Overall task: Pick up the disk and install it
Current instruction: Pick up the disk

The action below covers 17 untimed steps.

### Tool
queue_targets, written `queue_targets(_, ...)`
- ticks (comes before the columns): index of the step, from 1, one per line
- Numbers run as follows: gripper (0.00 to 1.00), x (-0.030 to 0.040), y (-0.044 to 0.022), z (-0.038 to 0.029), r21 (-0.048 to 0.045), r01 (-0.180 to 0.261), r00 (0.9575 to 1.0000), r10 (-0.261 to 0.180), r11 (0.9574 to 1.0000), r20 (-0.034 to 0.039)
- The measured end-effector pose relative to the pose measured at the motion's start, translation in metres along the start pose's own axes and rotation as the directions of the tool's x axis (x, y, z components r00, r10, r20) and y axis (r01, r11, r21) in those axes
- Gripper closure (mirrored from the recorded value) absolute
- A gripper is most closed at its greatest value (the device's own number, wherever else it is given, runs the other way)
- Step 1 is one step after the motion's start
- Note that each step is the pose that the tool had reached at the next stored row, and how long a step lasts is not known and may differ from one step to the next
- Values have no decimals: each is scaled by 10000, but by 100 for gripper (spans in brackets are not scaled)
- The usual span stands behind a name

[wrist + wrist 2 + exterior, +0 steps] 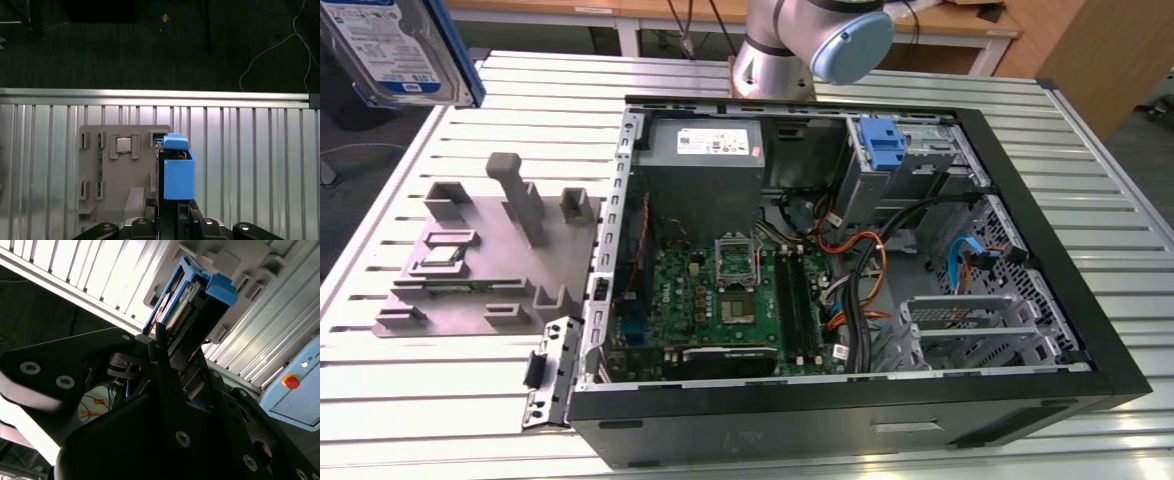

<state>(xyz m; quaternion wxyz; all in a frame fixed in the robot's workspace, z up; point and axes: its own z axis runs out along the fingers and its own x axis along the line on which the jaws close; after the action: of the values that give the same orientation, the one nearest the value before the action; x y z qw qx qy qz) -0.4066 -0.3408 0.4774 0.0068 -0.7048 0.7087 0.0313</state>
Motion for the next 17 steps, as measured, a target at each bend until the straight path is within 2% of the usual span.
queue_targets(3, 65, -2, 2, -47, 0, 0, 10000, 0, 10000, -2)
queue_targets(13, 65, -3, 2, -51, 0, 0, 10000, 0, 10000, -1)
queue_targets(17, 65, -3, -22, -52, 0, 0, 10000, 0, 10000, -1)
